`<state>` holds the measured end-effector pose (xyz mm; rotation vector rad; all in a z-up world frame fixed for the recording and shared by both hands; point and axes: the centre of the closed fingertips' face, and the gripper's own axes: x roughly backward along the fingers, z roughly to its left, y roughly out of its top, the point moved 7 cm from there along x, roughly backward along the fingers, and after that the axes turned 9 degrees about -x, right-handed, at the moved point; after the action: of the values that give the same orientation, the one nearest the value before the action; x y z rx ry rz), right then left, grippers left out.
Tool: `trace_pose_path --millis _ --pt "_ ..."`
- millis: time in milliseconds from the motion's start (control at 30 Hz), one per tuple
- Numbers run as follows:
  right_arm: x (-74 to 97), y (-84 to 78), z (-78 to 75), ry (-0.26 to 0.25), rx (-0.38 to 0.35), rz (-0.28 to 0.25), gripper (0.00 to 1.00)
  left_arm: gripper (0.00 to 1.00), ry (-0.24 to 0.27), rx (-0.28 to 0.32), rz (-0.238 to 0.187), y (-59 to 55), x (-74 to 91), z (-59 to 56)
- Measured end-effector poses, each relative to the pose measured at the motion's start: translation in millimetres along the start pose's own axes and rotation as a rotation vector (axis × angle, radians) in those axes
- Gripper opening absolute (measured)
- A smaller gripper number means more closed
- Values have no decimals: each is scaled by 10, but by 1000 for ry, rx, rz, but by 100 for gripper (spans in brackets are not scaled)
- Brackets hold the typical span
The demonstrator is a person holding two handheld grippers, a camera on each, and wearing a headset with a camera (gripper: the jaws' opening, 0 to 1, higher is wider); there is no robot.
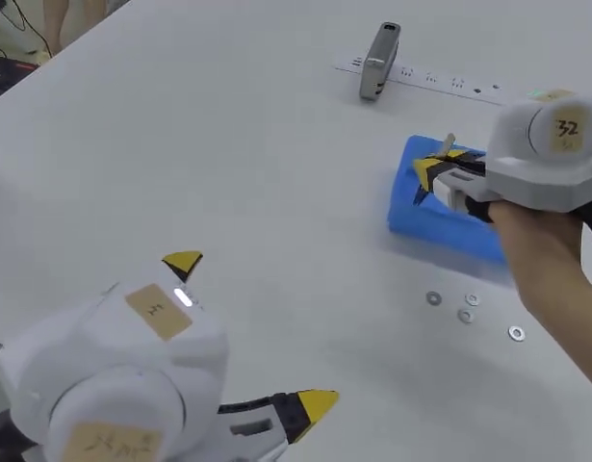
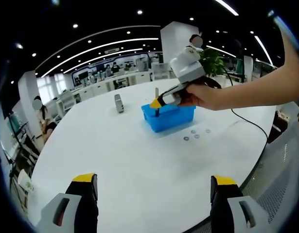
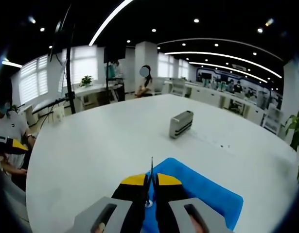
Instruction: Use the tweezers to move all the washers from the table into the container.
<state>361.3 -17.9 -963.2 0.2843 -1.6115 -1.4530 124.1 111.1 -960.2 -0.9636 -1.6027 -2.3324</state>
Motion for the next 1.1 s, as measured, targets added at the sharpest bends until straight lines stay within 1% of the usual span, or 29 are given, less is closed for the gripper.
trace_pose_path --millis 33,100,267,333,467,633,767,833,933,967,1000,1100 --pt "46 40 13 13 -5 -13 2 99 -1 0 2 -2 -1 -1" --pt "119 86 26 22 -1 -22 2 99 -1 -1 2 -1 0 -2" --pt "372 214 109 76 -2 -65 2 99 -28 10 -8 11 -6 -25" --pt "470 237 159 108 -11 -76 2 99 -24 12 -5 10 -2 -17" --pt "610 239 235 133 -7 -88 2 99 -13 12 -13 23 9 -6" --pt "737 198 329 158 5 -86 2 99 -15 1 -7 24 11 -14" --pt "840 133 404 171 11 -81 2 99 -9 2 -4 25 16 -9" --pt "874 71 421 170 28 -68 2 99 -5 3 -6 28 19 -4" --pt "903 -68 401 159 47 -35 3 99 -9 2 -4 27 17 -9" --pt "906 -104 391 159 40 -24 3 99 -11 0 -2 25 16 -12" --pt "912 -151 380 160 18 -9 3 99 -9 -4 -1 26 17 -13" --pt "912 -238 373 148 14 4 3 99 -3 -4 -6 31 20 -6"
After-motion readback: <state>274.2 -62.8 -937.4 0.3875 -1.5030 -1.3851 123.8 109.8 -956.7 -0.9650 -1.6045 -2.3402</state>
